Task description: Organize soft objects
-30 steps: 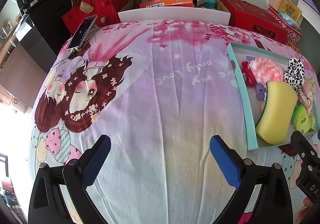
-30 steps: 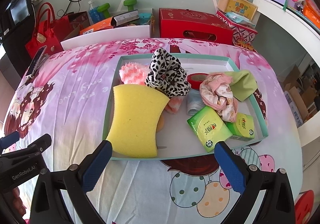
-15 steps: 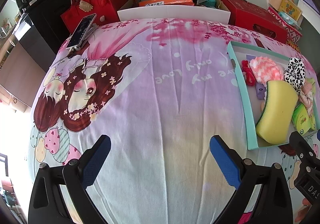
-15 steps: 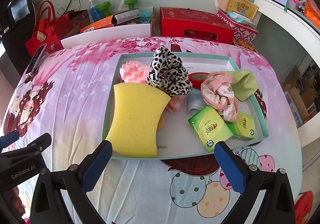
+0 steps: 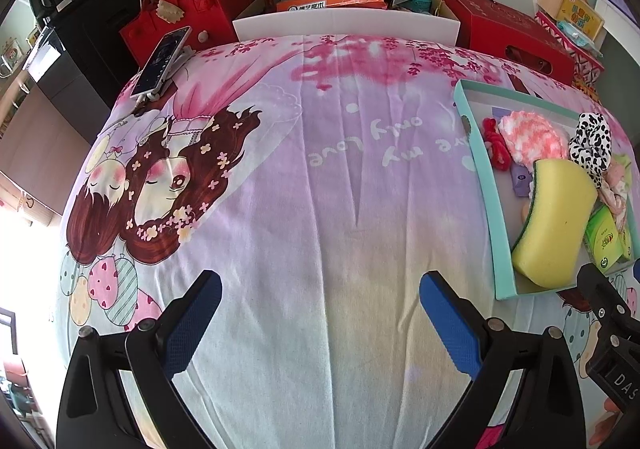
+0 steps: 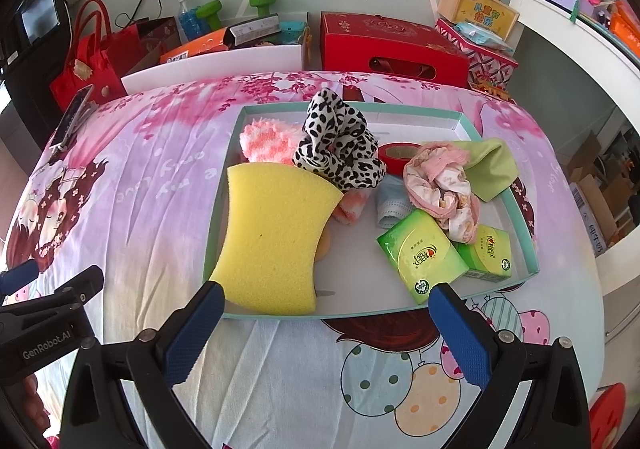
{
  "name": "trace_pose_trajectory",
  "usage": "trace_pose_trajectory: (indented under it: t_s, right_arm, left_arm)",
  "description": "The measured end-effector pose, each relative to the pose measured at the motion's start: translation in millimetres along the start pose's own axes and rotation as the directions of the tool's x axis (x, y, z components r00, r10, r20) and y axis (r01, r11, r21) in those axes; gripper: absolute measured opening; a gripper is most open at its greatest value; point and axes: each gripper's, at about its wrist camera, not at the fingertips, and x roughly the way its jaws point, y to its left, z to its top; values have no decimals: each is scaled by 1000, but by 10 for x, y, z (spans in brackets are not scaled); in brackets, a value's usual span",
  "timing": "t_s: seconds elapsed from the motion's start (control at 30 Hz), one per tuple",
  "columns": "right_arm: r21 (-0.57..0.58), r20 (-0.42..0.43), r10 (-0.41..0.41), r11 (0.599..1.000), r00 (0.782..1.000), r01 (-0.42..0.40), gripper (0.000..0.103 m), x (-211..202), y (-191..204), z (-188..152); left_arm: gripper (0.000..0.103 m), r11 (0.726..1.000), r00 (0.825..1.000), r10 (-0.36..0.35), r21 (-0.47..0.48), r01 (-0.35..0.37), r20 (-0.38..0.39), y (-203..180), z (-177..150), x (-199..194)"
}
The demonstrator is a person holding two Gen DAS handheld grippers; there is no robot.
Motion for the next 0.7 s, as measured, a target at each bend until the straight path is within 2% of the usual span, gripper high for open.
trace_pose_trajectory:
  t_s: [0.53, 0.7]
  right_arm:
    - [1, -3, -1, 1000, 1000, 1, 103, 16, -6, -10]
    - [-3, -3, -5, 1000, 1000, 5, 103, 15, -22, -10]
  left_arm:
    - [99, 1000, 1000, -4, -1, 4, -3, 23, 5, 10]
    - [99, 999, 999, -33, -13, 33, 5, 34, 13, -13]
